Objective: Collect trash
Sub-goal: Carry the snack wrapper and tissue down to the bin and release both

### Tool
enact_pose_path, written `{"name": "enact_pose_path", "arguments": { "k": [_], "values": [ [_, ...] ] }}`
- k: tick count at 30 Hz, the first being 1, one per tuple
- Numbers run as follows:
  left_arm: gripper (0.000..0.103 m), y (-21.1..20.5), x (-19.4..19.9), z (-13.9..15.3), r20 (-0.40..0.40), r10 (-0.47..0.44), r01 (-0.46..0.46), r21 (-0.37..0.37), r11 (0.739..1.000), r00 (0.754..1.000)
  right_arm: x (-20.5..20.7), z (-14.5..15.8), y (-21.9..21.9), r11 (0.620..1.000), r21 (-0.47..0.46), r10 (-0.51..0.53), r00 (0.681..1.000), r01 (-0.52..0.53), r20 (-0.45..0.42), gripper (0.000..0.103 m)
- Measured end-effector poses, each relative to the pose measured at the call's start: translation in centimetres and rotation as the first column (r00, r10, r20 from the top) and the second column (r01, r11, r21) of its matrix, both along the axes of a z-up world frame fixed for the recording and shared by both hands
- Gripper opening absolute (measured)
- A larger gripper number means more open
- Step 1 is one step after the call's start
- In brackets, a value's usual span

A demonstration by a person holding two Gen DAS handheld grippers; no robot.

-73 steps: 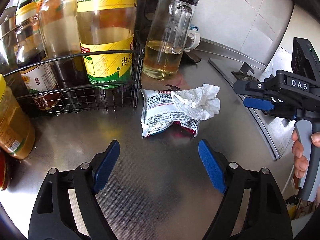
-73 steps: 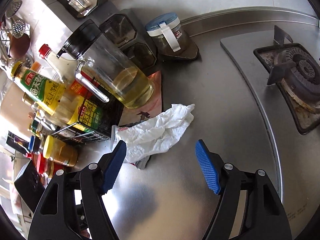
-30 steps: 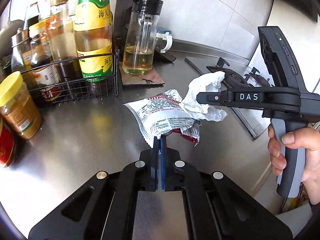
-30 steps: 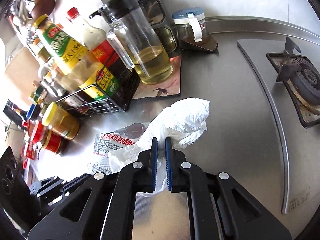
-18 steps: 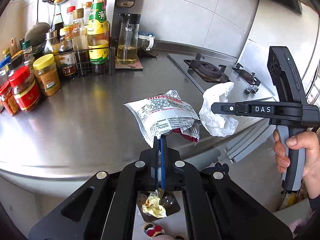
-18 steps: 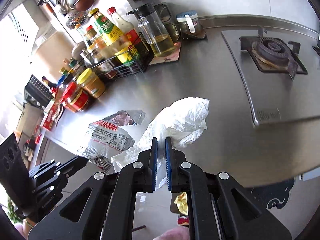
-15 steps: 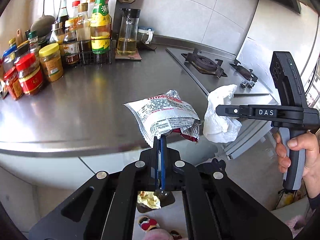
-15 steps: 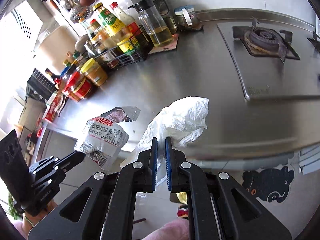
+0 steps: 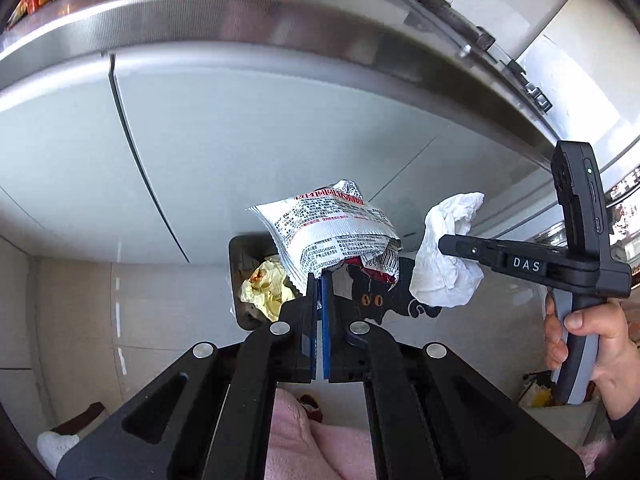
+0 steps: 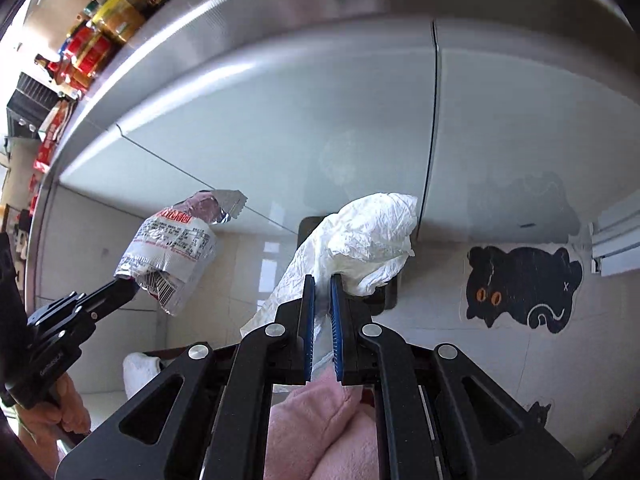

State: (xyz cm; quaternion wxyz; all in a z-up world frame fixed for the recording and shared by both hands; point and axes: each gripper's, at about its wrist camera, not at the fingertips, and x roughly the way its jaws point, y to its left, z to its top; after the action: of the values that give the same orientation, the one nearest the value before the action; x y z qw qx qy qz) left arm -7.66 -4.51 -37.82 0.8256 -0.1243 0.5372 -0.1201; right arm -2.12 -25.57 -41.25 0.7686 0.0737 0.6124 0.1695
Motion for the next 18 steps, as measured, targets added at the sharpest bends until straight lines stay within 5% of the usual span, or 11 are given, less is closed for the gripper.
{"name": "enact_pose_path", "arguments": {
  "k": [11,18],
  "values": [
    [0.000,-0.8,4.7,-13.9,-0.158,0.057,-0.055,0.012,0.998,0.986,1.8,-13.1,3.4,0.996,-0.014,0.091,0.991,-0.093,-0.099,0.010],
    [0.001,-1.2,7.5,-18.7,-0.187,0.055,-0.053,0.016,0.998,0.981,3.8,-17.2,4.4,0.991,-0.056,0.115,0.987,-0.122,-0.111,0.012]
  ]
}}
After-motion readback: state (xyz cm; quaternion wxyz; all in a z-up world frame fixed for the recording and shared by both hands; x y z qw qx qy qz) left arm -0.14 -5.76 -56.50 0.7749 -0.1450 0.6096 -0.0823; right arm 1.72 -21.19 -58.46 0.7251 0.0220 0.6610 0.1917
